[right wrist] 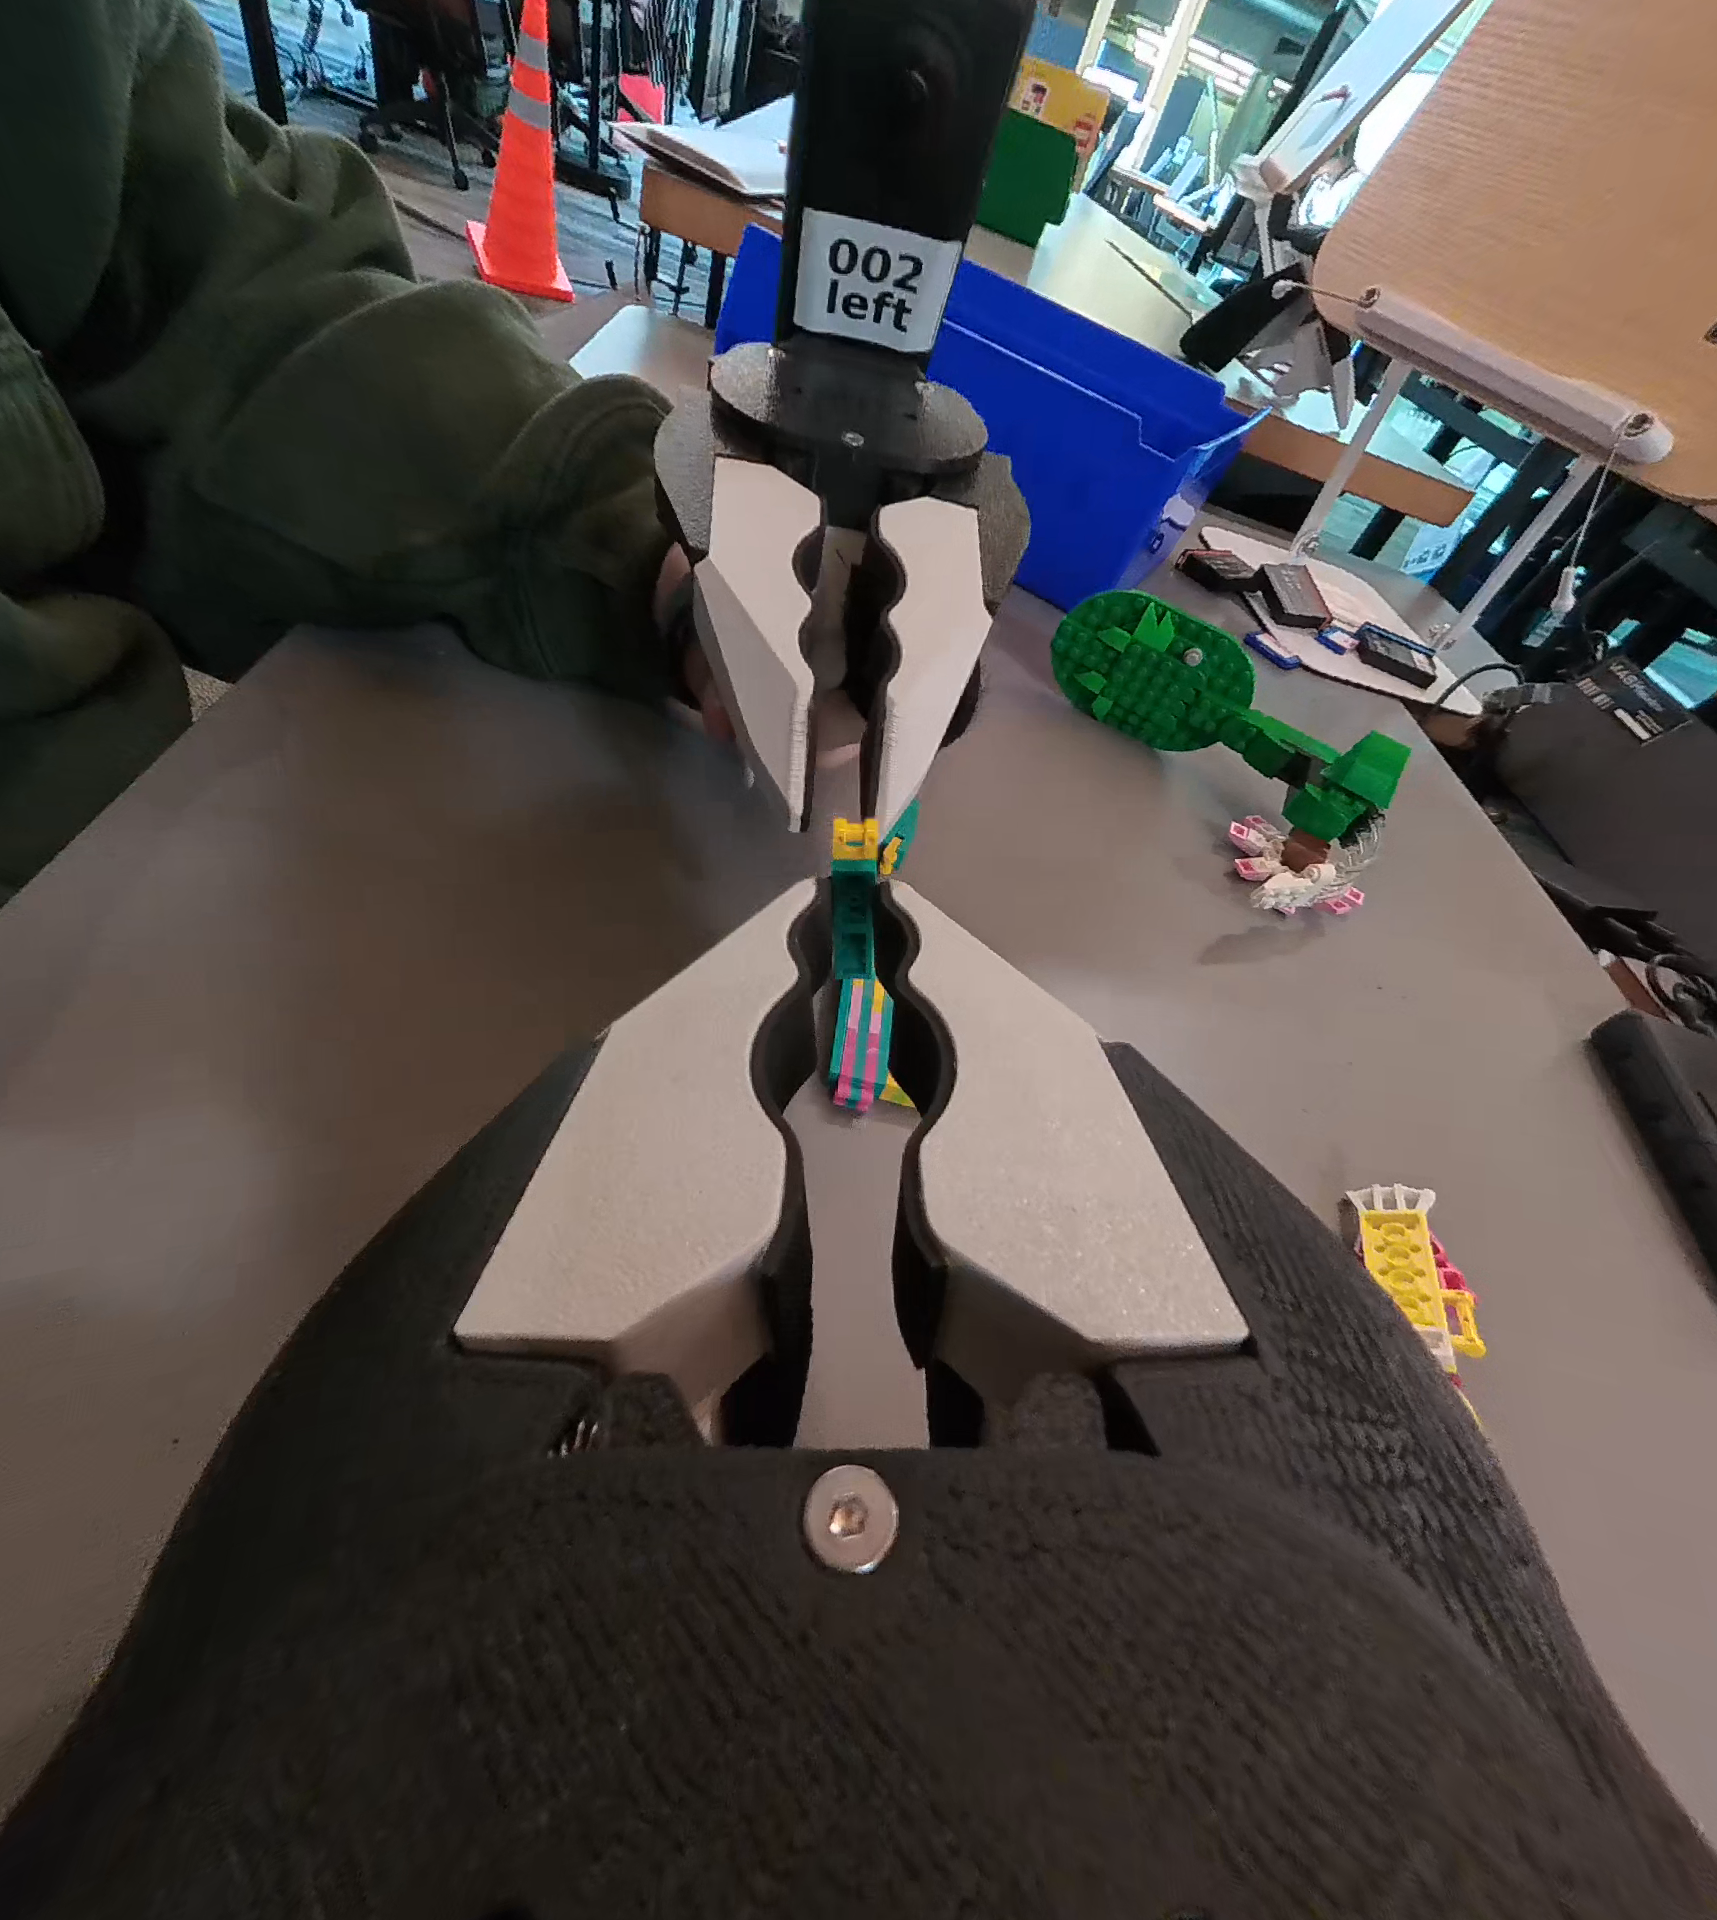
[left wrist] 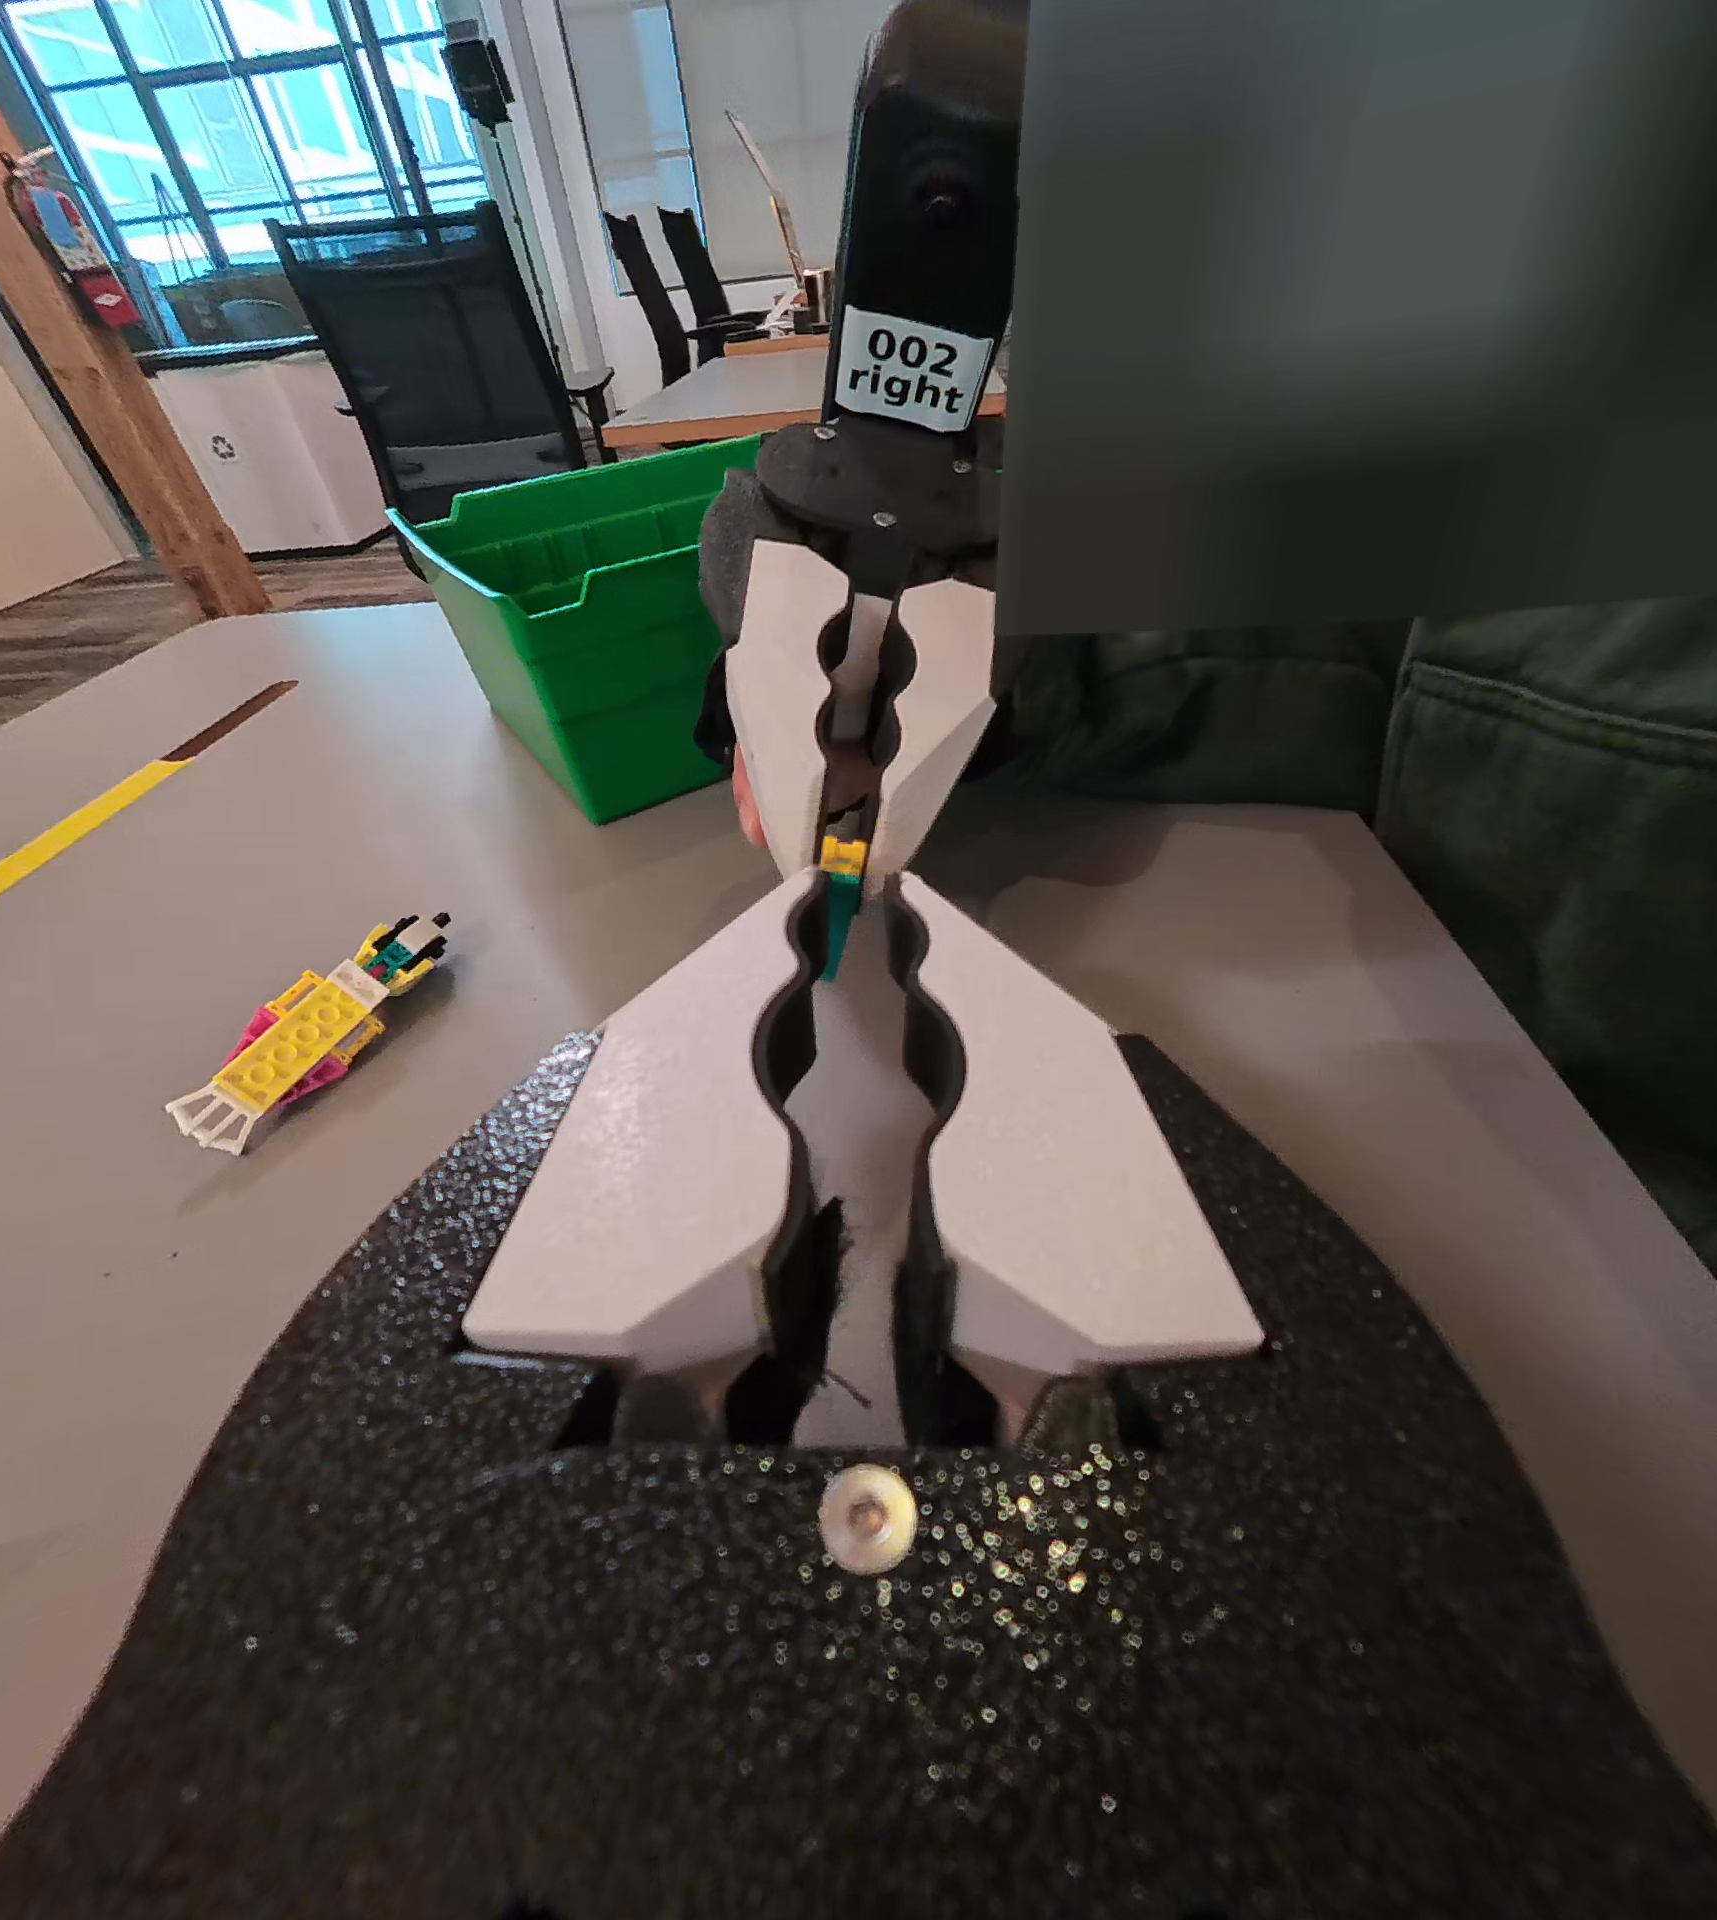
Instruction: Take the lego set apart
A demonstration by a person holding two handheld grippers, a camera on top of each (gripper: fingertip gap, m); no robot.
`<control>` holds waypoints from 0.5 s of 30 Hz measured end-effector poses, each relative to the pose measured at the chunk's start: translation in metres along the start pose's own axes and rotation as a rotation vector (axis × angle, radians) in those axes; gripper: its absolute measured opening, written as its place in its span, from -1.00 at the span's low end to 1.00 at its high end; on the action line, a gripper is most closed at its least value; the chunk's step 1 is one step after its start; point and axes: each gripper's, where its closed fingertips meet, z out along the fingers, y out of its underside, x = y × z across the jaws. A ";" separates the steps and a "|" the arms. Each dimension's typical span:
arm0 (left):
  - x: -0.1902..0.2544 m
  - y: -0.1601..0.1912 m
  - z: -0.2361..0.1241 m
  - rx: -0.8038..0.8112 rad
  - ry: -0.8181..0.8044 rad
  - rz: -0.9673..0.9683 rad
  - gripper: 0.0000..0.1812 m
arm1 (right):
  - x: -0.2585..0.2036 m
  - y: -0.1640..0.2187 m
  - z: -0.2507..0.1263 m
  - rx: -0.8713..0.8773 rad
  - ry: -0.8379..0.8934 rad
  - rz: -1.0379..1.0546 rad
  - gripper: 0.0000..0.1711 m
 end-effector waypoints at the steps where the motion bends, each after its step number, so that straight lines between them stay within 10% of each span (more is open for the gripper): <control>1: 0.000 0.000 0.000 0.000 -0.002 0.004 -0.91 | 0.000 0.000 0.000 -0.001 0.000 -0.002 -0.94; 15: -0.001 0.002 0.004 0.021 -0.017 -0.014 -0.93 | -0.003 -0.002 0.001 0.008 -0.007 -0.008 -0.94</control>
